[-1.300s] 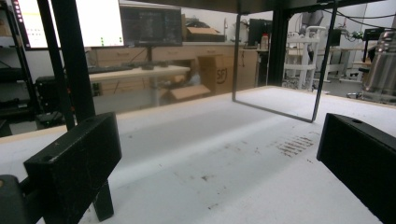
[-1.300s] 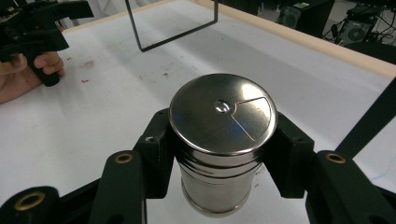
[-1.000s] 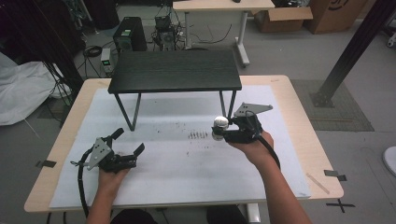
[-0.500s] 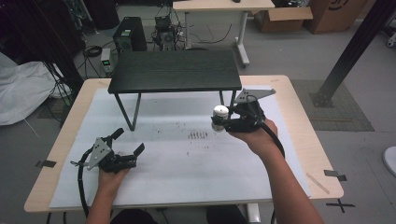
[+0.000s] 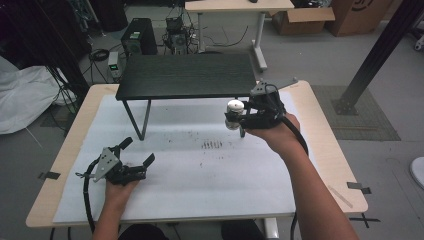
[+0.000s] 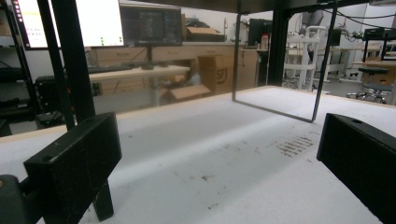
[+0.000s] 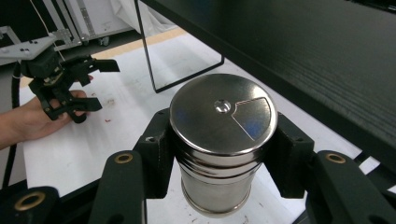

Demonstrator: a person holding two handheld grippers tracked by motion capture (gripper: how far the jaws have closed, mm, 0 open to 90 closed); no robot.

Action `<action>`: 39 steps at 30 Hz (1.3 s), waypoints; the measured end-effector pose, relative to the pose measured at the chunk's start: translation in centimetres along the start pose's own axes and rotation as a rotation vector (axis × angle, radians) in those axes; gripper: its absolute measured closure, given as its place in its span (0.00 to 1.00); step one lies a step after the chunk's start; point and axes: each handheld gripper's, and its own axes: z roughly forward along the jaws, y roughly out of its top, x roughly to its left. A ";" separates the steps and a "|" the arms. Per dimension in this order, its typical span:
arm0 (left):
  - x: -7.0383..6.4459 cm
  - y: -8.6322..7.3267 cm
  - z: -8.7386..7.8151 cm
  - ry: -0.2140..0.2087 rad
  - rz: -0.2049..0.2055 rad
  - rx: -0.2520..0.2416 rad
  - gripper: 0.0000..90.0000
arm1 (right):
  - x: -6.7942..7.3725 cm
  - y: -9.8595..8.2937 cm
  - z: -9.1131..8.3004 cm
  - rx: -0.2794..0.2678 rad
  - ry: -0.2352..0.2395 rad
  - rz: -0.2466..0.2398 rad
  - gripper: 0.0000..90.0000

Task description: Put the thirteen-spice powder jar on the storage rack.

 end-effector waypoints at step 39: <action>0.0 0.0 0.0 -0.001 -0.004 0.000 0.00 | -2.8 6.2 0.6 -0.081 -0.063 0.049 0.55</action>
